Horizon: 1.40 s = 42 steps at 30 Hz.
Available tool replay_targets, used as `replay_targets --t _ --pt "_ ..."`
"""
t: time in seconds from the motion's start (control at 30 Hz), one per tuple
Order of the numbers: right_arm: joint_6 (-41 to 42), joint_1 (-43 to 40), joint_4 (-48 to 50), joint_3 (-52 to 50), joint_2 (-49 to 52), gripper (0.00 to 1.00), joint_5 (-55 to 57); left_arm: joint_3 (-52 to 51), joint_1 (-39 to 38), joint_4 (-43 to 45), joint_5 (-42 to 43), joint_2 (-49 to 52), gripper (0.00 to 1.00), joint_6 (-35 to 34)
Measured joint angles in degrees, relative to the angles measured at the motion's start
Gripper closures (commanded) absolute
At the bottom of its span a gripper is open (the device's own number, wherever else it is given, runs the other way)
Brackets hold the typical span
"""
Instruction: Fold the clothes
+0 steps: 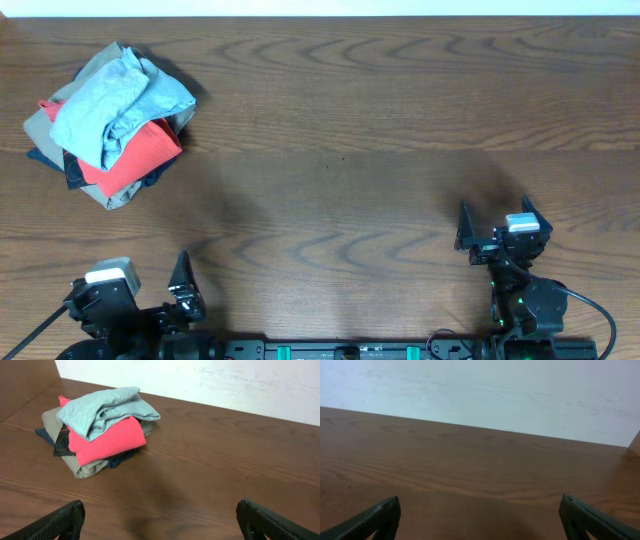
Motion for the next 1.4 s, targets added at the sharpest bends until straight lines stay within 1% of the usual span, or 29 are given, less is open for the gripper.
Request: replay_targets --t 0.8,0.9,0.97,1.13,1.23,1.4 --pt "-0.2 0.0 0.0 0.0 0.0 0.01 0.0 0.0 0.0 0.0 0.0 0.0 0.02 0.0" --pt "-0.2 0.0 0.0 0.0 0.0 0.01 0.0 0.0 0.0 -1.1 0.0 0.0 0.02 0.0" --pt "-0.2 0.0 0.0 0.0 0.0 0.01 0.0 -0.1 0.0 -2.5 -0.2 -0.5 0.02 0.2" --pt "-0.2 0.0 0.0 0.0 0.0 0.01 0.0 -3.0 -0.1 -2.5 -0.9 -4.2 0.02 1.3" --pt "-0.2 0.0 0.0 0.0 0.0 0.01 0.0 -7.2 -0.5 -0.2 -1.3 -6.9 0.02 1.3" --pt "-0.2 0.0 0.0 0.0 0.0 0.01 0.0 -17.0 -1.5 10.4 -1.3 -11.7 0.02 1.5"
